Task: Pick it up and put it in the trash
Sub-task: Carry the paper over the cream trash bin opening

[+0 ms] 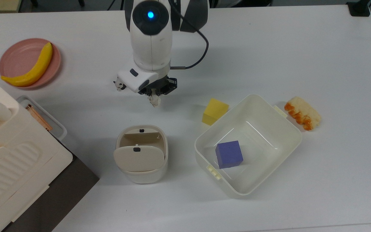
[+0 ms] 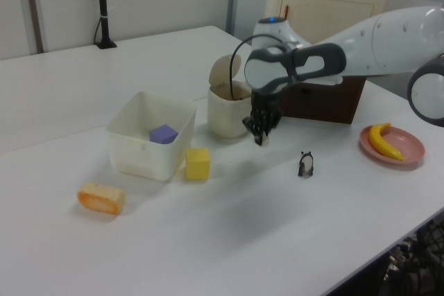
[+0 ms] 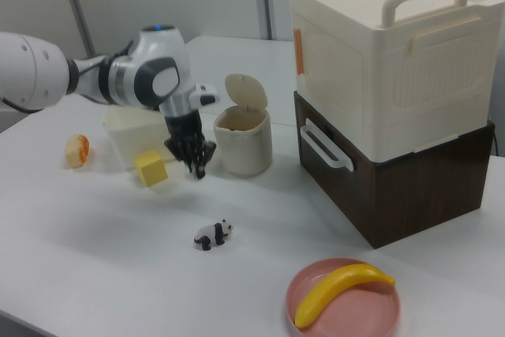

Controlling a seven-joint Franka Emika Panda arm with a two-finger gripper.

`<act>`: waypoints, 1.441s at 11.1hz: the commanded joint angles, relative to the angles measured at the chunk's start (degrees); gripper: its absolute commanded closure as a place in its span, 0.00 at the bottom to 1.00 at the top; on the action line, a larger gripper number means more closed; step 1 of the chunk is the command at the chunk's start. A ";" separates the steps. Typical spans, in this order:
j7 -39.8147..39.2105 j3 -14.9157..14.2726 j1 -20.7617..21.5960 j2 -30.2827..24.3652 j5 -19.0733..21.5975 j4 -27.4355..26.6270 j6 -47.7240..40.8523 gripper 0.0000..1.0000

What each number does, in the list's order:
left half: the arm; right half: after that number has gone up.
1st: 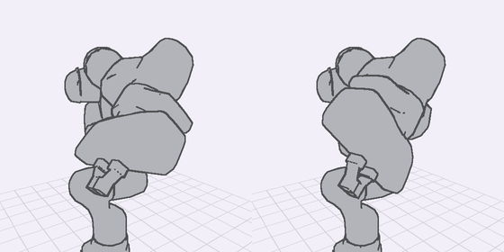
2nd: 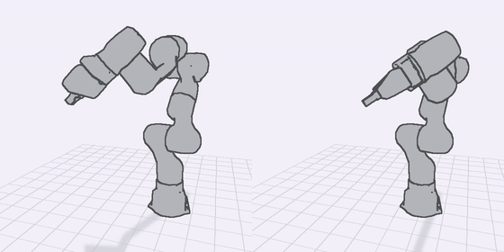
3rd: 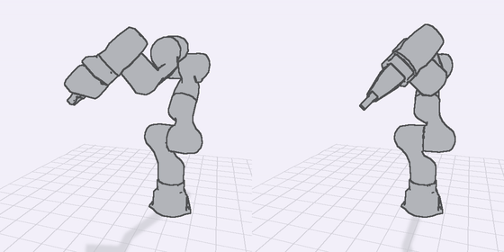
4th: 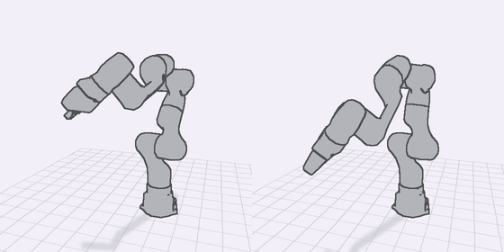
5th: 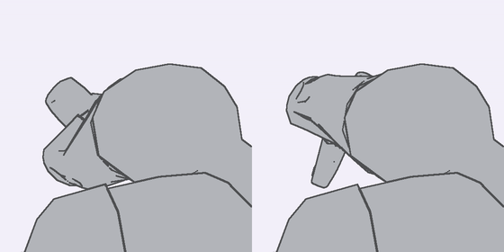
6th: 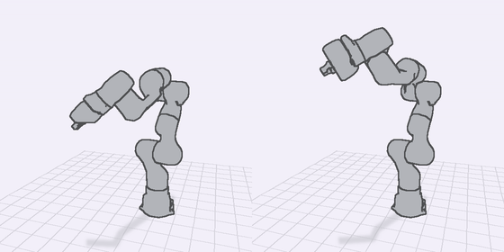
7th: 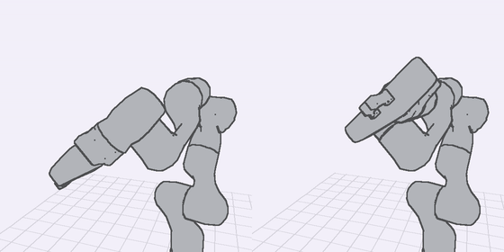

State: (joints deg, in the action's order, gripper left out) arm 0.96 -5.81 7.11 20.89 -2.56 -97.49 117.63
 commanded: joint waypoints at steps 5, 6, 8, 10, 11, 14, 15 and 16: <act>1.24 0.01 -1.83 0.02 0.81 9.51 19.33 0.81; 1.15 0.01 -1.92 0.99 0.81 9.51 24.09 0.71; 1.06 0.01 -2.45 1.52 0.54 9.33 27.12 0.29; 1.06 0.01 -2.36 1.09 0.45 8.11 27.04 0.14; 1.24 0.01 -2.27 0.56 0.72 7.58 26.60 0.09; 1.59 0.01 -1.75 -4.00 0.72 4.59 16.54 0.00; 1.50 0.01 -1.66 -5.23 0.63 4.67 10.23 0.00; 1.41 0.10 -1.31 -6.37 0.46 4.67 4.07 0.00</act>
State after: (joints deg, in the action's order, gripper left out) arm 1.67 -5.78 4.86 20.10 -2.56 -89.20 132.28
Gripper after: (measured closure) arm 0.000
